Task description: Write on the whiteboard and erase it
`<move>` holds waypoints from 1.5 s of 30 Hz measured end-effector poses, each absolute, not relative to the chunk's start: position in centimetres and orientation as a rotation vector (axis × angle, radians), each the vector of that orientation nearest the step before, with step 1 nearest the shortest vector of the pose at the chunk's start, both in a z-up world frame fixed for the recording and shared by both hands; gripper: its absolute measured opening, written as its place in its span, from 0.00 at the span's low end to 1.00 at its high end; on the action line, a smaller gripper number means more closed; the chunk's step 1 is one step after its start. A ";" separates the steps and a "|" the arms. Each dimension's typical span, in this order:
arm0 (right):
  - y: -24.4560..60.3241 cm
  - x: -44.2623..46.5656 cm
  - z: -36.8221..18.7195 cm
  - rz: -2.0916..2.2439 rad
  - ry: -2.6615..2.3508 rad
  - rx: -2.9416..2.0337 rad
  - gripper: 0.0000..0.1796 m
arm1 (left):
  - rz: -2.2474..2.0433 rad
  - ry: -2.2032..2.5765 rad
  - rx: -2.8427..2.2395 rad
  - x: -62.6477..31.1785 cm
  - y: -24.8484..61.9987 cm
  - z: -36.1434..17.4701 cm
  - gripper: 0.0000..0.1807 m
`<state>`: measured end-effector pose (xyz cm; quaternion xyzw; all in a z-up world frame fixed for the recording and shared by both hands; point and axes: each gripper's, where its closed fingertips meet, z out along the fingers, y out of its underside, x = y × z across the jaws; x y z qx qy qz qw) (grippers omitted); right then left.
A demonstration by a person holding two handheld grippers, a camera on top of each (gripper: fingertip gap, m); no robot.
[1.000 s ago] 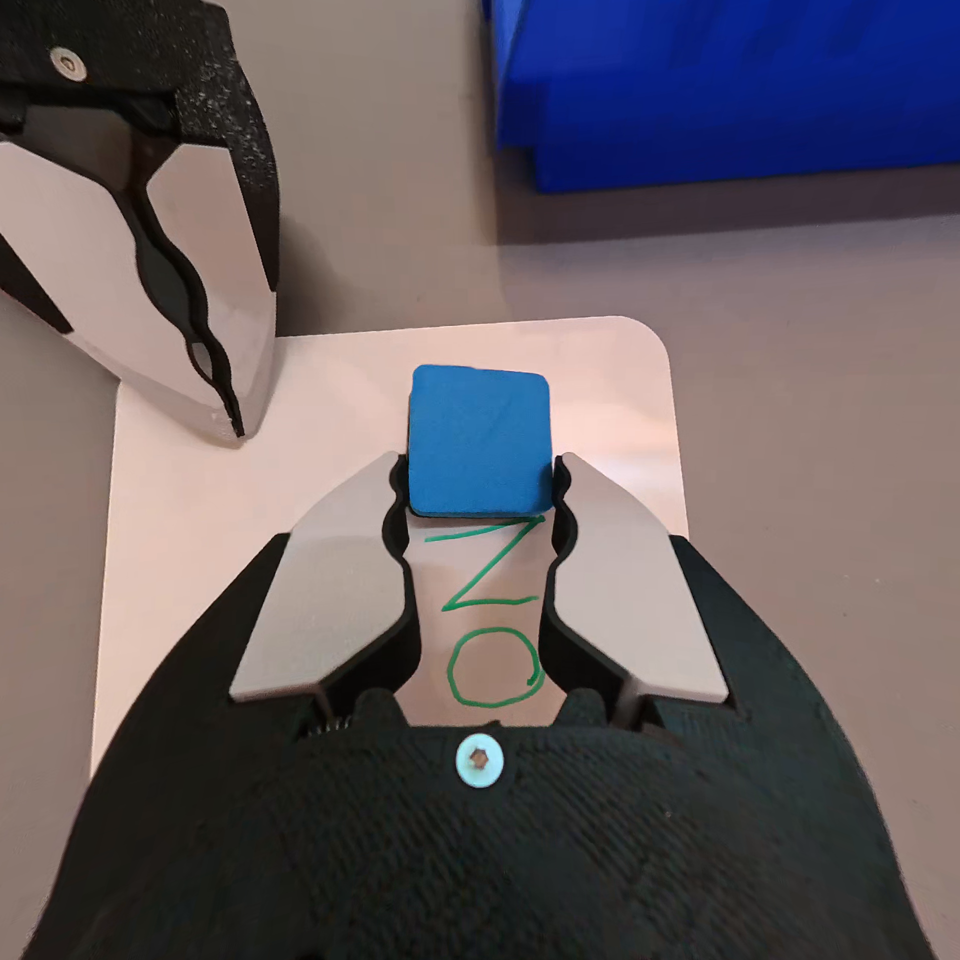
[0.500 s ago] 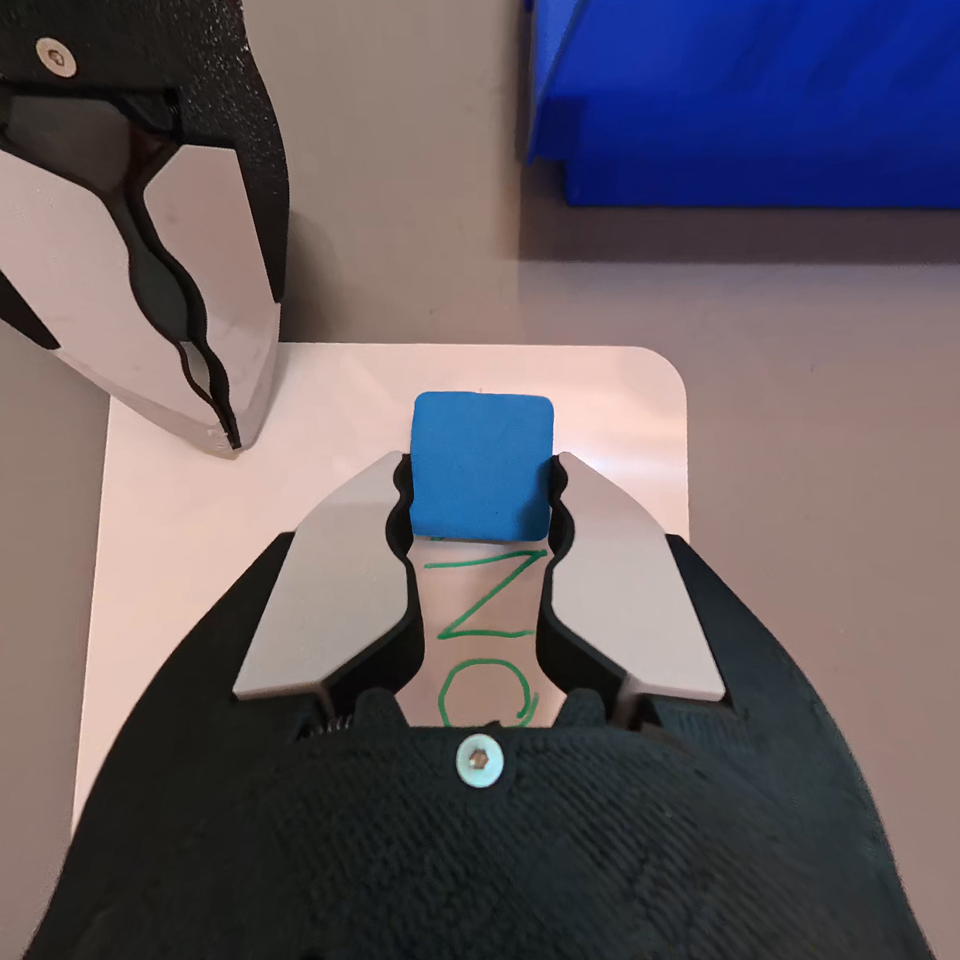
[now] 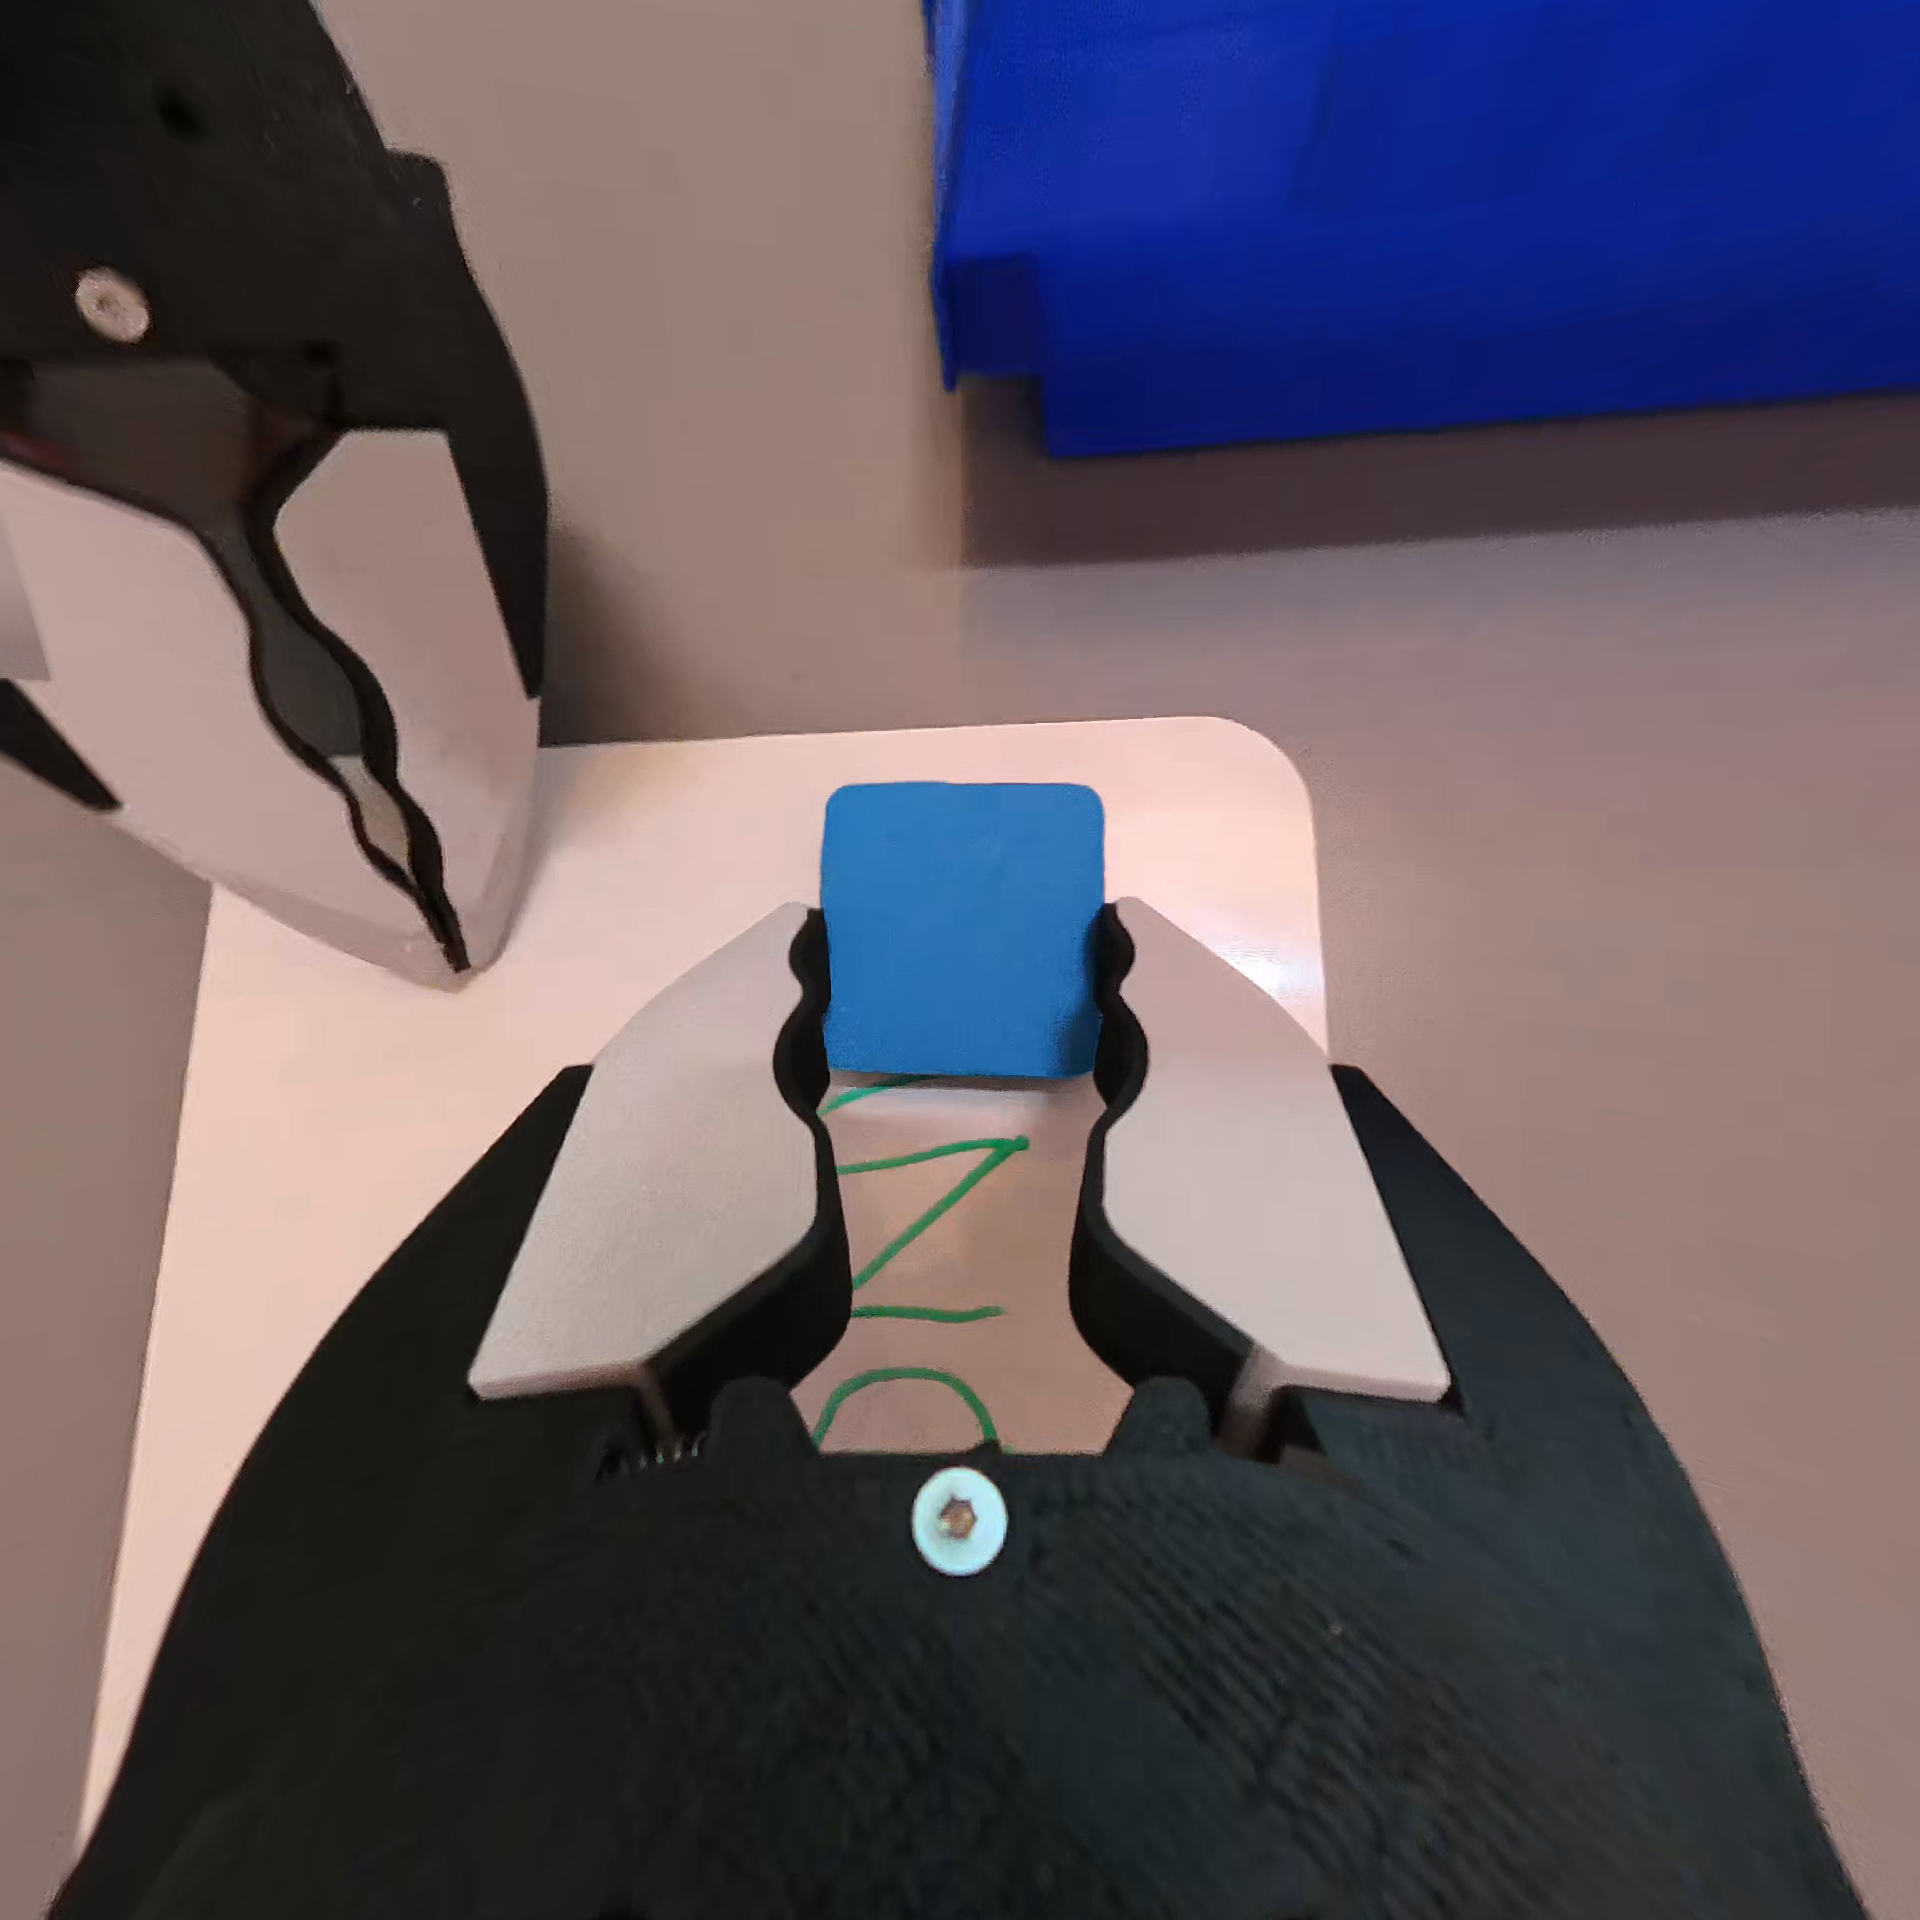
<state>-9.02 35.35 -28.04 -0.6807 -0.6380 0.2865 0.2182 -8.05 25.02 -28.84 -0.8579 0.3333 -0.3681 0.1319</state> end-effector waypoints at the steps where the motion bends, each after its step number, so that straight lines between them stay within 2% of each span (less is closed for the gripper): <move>1: 34.2 -8.9 -28.1 0.767 -1.858 -1.828 0.28 | -1.072 0.961 -2.491 -8.0 25.2 -28.8 0.00; 4: 32.1 -8.0 -28.2 0.694 -2.032 -1.762 0.28 | -1.117 0.953 -2.484 -7.9 25.3 -28.8 0.00; 6: 35.9 -7.2 -28.2 0.641 -1.818 -1.883 0.28 | -1.151 0.949 -2.482 -7.9 25.3 -28.8 0.00; 8: 37.6 -6.6 -28.0 0.810 -1.625 -1.943 0.28 | -1.172 0.944 -2.482 -7.9 25.3 -28.8 0.00; 11: 32.8 -6.1 -28.1 0.825 -1.905 -1.798 0.28 | -1.168 0.931 -2.481 -7.9 25.3 -28.8 0.00; 13: 32.2 -5.1 -28.2 0.671 -2.006 -1.759 0.28 | -1.169 0.939 -2.483 -7.9 25.3 -28.8 0.00; 15: 36.2 -3.6 -28.2 0.617 -1.790 -1.904 0.28 | -1.183 0.949 -2.486 -7.9 25.3 -28.8 0.00; 17: 37.8 -2.9 -28.0 0.808 -1.576 -1.986 0.28 | -1.187 0.954 -2.489 -7.9 25.4 -28.8 0.00; 22: 31.8 -2.7 -28.2 0.692 -1.947 -1.780 0.28 | -1.188 0.943 -2.488 -7.9 25.4 -28.8 0.00; 24: 35.4 -1.0 -28.2 0.634 -1.755 -1.919 0.28 | -1.189 0.953 -2.490 -7.8 25.4 -28.8 0.00; 26: 37.5 0.2 -27.9 0.792 -1.513 -2.034 0.28 | -1.193 0.951 -2.490 -7.8 25.5 -28.8 0.00; 31: 30.8 0.6 -28.1 0.725 -1.934 -1.792 0.28 | -1.187 0.946 -2.489 -7.8 25.5 -28.8 0.00; 35: 37.7 4.5 -28.2 0.750 -1.444 -2.021 0.28 | -1.191 0.958 -2.491 -7.6 25.7 -28.8 0.00; 40: 31.9 4.1 -28.2 0.724 -1.781 -1.878 0.28 | -1.189 0.968 -2.485 -7.7 25.6 -28.8 0.00; 43: 36.5 7.3 -28.4 0.627 -1.521 -2.050 0.28 | -1.194 0.985 -2.485 -7.4 25.9 -28.8 0.00; 45: 37.7 8.4 -28.3 0.752 -1.326 -2.110 0.28 | -1.186 0.992 -2.485 -7.2 26.1 -28.8 0.00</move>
